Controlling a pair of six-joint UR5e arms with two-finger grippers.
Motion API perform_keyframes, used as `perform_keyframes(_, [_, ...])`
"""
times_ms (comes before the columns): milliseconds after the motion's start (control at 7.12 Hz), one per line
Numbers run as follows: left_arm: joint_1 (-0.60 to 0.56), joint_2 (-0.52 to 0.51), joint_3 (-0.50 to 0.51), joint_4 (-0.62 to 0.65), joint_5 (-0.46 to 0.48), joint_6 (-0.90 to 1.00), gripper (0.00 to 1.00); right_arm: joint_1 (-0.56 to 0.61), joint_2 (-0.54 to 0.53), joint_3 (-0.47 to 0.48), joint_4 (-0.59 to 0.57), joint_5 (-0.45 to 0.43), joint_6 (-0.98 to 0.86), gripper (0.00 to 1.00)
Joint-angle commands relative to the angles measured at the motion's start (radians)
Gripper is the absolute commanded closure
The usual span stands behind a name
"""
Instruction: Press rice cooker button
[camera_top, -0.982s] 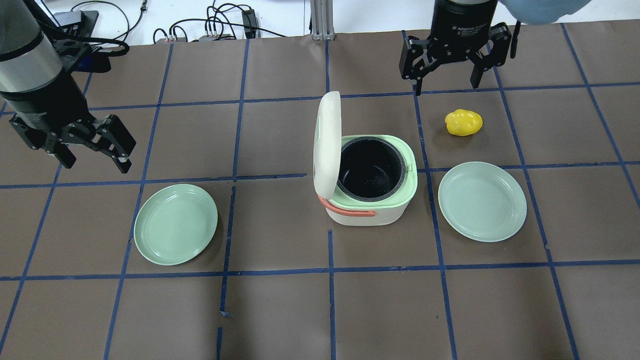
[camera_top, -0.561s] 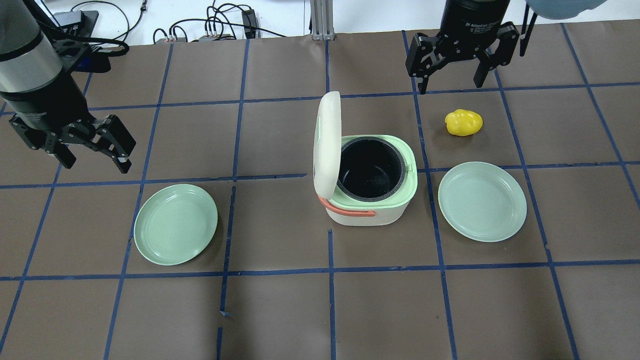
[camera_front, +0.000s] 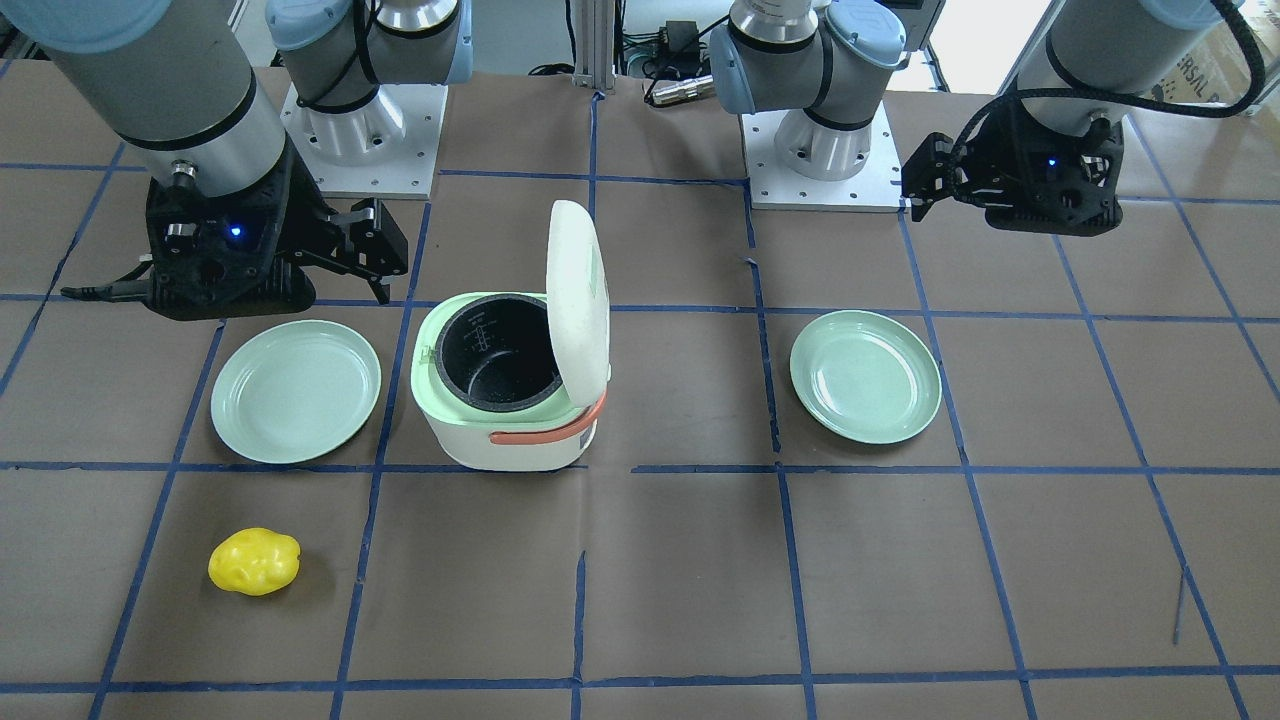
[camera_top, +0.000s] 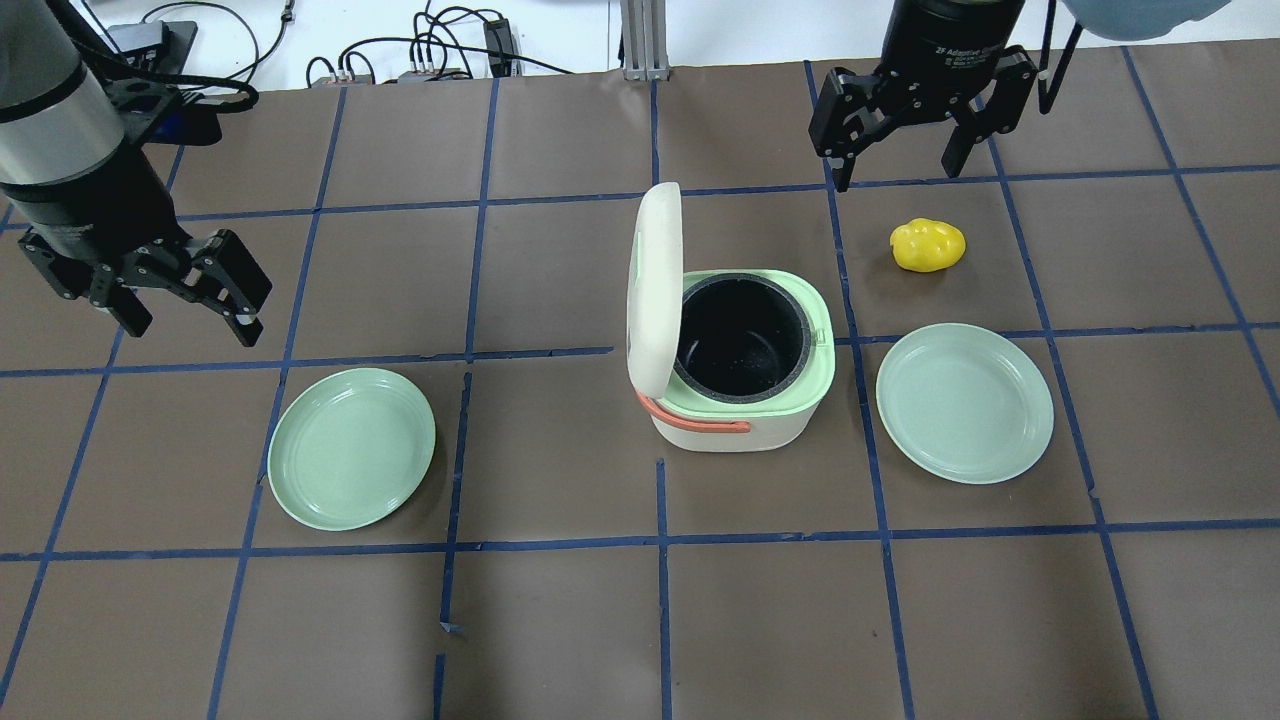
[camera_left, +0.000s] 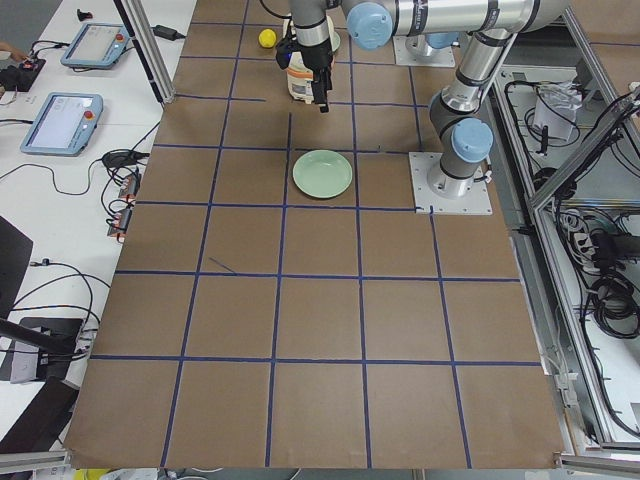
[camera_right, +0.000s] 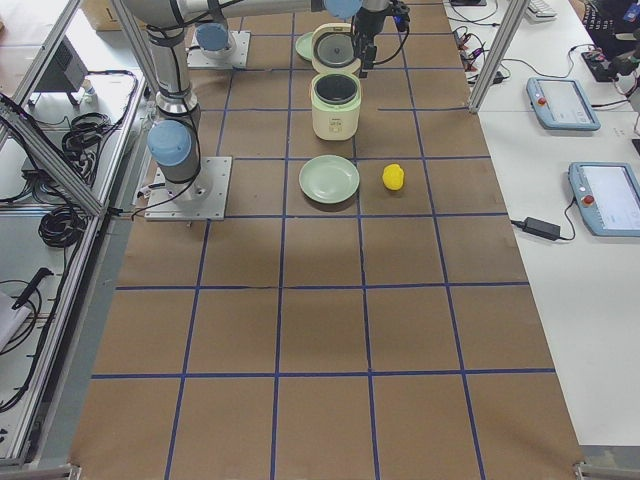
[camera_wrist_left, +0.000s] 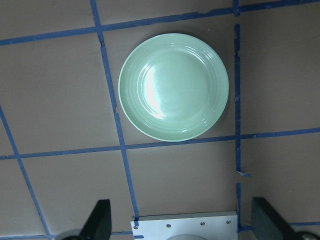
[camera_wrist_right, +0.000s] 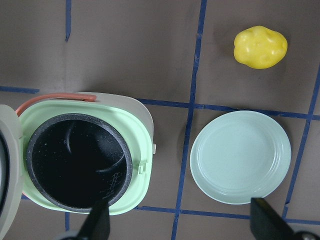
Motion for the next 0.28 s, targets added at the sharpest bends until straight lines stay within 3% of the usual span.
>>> perform_keyframes(0, [0.000, 0.000, 0.000, 0.000, 0.000, 0.000, 0.00, -0.001, 0.001, 0.002, 0.000, 0.000, -0.002, 0.00])
perform_keyframes(140, [0.000, 0.000, 0.000, 0.000, 0.000, 0.000, 0.00, 0.001, -0.001, 0.010, 0.000, 0.000, -0.002, 0.00])
